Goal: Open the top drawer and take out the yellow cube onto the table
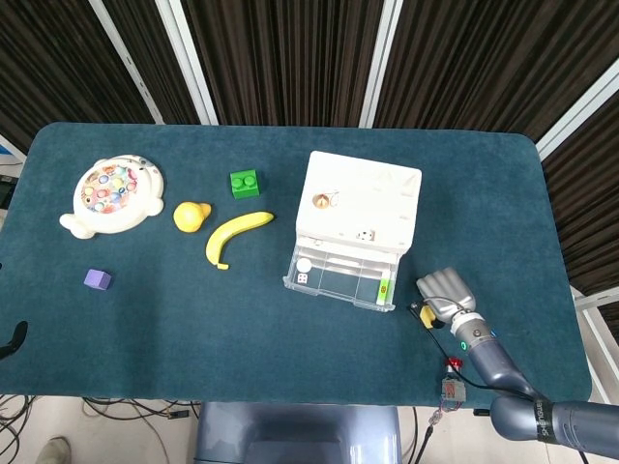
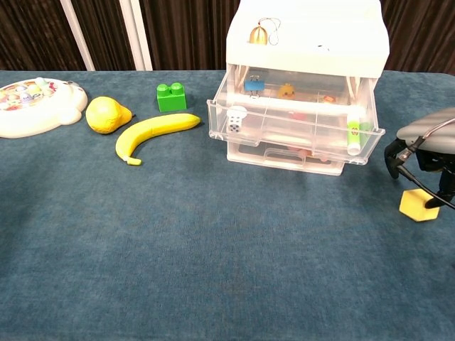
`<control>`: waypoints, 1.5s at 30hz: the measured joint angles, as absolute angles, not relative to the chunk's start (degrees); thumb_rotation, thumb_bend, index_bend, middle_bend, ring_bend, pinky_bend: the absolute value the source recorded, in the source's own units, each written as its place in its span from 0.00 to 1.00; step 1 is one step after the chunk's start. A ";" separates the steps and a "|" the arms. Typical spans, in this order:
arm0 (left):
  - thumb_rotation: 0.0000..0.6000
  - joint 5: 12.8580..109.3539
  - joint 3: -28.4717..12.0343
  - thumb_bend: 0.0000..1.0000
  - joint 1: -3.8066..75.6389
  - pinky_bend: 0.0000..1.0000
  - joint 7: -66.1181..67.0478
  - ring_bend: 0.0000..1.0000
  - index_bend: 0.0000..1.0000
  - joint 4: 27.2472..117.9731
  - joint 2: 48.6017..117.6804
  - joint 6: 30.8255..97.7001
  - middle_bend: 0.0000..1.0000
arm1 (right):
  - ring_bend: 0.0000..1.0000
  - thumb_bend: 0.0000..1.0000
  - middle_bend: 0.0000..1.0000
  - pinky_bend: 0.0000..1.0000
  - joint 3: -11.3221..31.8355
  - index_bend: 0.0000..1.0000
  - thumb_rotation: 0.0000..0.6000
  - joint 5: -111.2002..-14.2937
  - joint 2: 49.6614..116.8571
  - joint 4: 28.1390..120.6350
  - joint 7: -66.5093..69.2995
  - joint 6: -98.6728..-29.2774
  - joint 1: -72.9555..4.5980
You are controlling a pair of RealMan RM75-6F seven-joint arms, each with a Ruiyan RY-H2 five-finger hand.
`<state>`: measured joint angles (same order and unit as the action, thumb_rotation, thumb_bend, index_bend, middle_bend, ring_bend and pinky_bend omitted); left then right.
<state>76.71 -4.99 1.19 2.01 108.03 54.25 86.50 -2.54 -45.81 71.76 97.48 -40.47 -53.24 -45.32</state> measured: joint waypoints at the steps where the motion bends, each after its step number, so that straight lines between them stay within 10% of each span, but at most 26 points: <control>1: 1.00 76.68 -4.99 0.34 1.19 0.00 2.01 0.00 0.07 108.04 54.26 86.49 0.00 | 1.00 0.14 1.00 1.00 -2.56 0.38 1.00 -45.76 71.70 97.55 -40.47 -53.20 -45.35; 13: 1.00 76.53 -5.05 0.34 1.10 0.00 1.81 0.00 0.07 107.99 54.18 86.60 0.00 | 0.96 0.14 0.97 0.98 -1.24 0.33 1.00 -44.77 66.16 101.74 -40.36 -56.68 -45.06; 22: 1.00 76.75 -4.99 0.34 1.21 0.00 2.37 0.00 0.07 108.14 54.38 86.62 0.00 | 0.60 0.14 0.42 0.42 2.09 0.25 1.00 -41.94 53.41 110.10 -34.31 -62.57 -42.13; 28: 1.00 76.94 -4.90 0.34 1.09 0.00 3.10 0.00 0.07 108.38 54.60 87.03 0.00 | 0.38 0.13 0.19 0.33 3.59 0.23 1.00 -50.63 51.39 110.45 -24.60 -71.15 -36.15; 45: 1.00 79.02 -4.61 0.34 0.77 0.00 3.55 0.00 0.09 107.78 55.31 88.51 0.00 | 0.33 0.11 0.15 0.31 -3.07 0.22 1.00 -82.05 56.29 104.89 -8.95 -93.97 -14.42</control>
